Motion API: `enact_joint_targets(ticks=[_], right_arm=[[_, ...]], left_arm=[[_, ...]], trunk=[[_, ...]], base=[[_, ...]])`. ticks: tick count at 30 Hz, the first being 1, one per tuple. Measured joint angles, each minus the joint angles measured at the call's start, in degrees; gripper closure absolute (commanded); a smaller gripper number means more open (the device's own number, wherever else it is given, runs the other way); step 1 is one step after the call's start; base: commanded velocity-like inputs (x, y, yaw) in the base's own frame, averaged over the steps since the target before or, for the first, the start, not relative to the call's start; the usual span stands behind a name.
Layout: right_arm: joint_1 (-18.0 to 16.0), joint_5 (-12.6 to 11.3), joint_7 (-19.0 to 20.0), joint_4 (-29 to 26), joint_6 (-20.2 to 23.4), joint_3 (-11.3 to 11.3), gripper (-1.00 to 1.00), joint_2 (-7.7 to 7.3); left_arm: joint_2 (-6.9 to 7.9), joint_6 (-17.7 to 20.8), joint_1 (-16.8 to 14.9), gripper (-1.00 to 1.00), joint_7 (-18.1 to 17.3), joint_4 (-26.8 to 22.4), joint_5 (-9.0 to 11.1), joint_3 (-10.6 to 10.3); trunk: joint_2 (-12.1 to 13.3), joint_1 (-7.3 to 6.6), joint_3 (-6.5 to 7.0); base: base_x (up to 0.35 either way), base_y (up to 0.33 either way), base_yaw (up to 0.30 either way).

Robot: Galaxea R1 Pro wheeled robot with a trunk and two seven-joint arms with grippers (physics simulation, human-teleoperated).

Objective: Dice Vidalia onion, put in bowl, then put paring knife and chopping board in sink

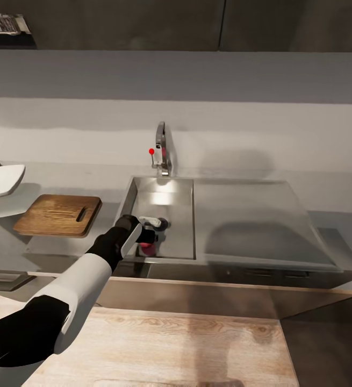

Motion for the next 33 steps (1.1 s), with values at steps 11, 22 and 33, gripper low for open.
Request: enact_joint_targets(ticks=[11, 22, 33], right_arm=[[0.00, 0.00, 0.01, 0.00, 0.00, 0.00, -1.00, 0.00], [0.00, 0.00, 0.00, 0.00, 0.00, 0.00, -1.00, 0.00], [0.00, 0.00, 0.00, 0.00, 0.00, 0.00, -1.00, 0.00]], left_arm=[[-0.01, 0.00, 0.00, -1.00, 0.00, 0.04, 0.00, -0.02], [-0.01, -0.08, 0.00, -1.00, 0.00, 0.76, 0.00, -0.07], [-0.01, -0.18, -0.01, 1.00, 0.03, 0.79, 0.16, -0.05]], trunk=[[0.00, 0.00, -0.10], [0.00, 0.00, -0.32], [-0.01, -0.01, -0.35]], base=[[0.000, 0.000, 0.000], [0.000, 0.000, 0.000], [0.000, 0.000, 0.000]])
